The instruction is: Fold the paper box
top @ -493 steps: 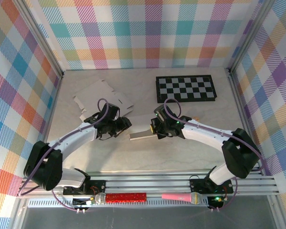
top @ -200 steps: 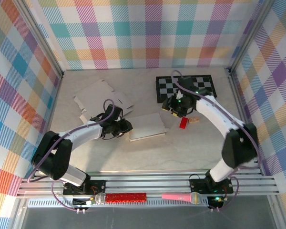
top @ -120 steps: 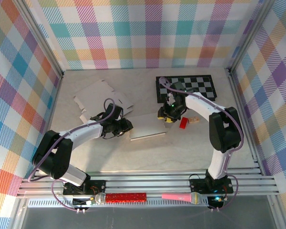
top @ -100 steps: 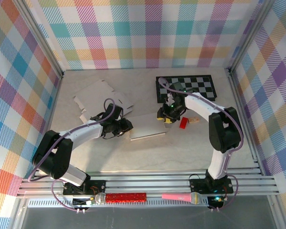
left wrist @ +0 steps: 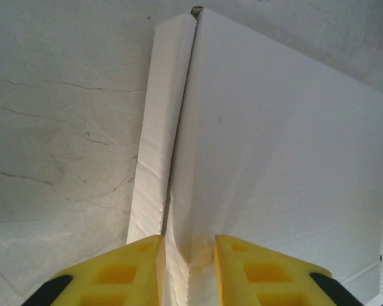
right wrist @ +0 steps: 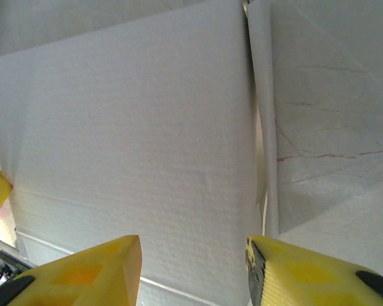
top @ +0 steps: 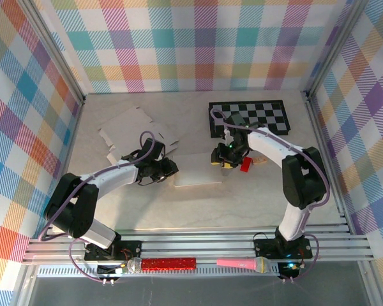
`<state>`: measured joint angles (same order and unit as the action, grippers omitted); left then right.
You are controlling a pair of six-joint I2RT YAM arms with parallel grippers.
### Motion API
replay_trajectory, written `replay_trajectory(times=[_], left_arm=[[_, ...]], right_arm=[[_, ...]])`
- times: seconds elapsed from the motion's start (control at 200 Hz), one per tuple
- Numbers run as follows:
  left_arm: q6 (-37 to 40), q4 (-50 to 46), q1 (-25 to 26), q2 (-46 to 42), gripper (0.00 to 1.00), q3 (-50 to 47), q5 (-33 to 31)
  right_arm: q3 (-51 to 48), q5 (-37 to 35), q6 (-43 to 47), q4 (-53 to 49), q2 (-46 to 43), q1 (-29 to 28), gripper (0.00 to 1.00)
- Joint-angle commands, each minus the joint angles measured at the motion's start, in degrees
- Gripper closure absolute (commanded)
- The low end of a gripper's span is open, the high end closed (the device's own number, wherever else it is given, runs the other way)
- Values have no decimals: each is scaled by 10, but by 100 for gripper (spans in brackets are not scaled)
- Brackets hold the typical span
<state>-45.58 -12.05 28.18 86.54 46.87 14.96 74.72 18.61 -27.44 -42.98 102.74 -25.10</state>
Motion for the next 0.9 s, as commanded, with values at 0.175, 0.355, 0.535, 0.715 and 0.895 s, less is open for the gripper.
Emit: replay_trajectory(times=[0.175,0.355,0.535,0.715,0.895], left_arm=[[8,-13,-2,6,75,10,4],[14,-31,-3,12,78,13,-1],[39,-101,-1,12,70,32,-33],[42,-102,0,19,65,37,-28],[46,-100,0,19,59,42,-25]], right_arm=[[-31,18,12,5,8,-1,57],[-34,9,13,-5,13,-3,62],[-30,-26,33,-25,11,-5,54],[-22,-23,51,-27,29,-8,51],[-23,-25,50,-18,51,-13,52]])
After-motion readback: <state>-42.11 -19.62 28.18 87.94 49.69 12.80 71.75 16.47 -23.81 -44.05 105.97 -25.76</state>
